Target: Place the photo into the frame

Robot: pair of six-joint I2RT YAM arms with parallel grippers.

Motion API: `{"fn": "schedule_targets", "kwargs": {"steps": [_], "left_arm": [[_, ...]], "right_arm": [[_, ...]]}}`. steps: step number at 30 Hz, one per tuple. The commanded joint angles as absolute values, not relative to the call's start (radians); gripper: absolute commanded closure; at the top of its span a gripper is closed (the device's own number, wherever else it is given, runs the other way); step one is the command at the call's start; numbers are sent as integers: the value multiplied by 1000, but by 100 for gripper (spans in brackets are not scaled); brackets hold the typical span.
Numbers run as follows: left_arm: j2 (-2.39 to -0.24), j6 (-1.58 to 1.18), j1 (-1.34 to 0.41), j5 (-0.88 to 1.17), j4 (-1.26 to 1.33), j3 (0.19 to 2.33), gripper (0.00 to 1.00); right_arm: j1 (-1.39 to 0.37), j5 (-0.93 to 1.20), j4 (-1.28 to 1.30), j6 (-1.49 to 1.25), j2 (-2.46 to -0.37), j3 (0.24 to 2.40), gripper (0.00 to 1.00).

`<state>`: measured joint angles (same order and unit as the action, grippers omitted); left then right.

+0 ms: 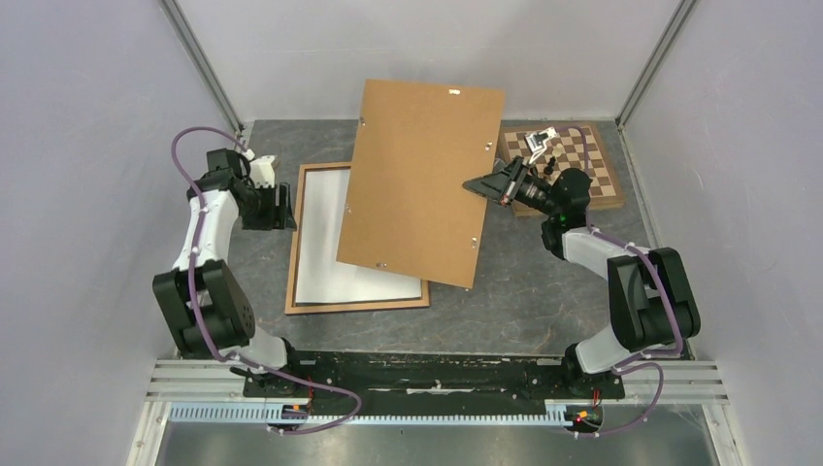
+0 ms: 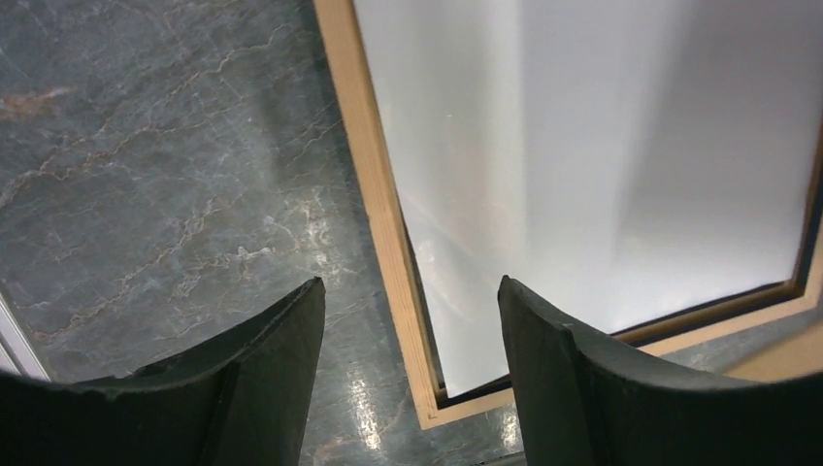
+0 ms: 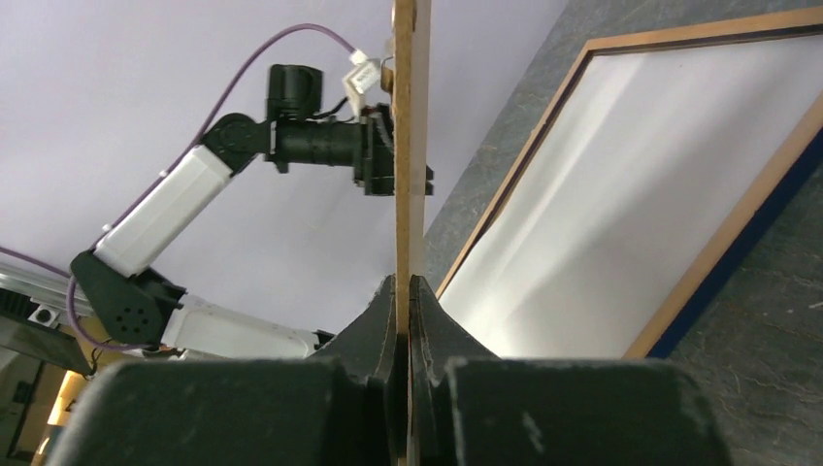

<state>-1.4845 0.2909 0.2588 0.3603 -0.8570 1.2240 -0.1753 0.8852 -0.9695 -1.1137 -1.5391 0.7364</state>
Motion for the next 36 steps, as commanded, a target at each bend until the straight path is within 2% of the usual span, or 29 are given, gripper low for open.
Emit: {"fn": "schedule_targets", "kwargs": {"steps": [1,9,25,36], "left_arm": [[-1580,203,268,281,-793,1279,30],[-1814,169,268,324,-817,1423,44],[-2017,142,252,327,-828,1544,43],[-2058,140,236,344,-836,1564,49]], "right_arm": [[-186,867,-1128,-1172,-1538,791,100],[-188,868,-1088,-1131,-1517,764,100],[-189,870,-1040,-1081,-1494,738,100],[-186,868,-999,-1042,-1470,731,100]]}}
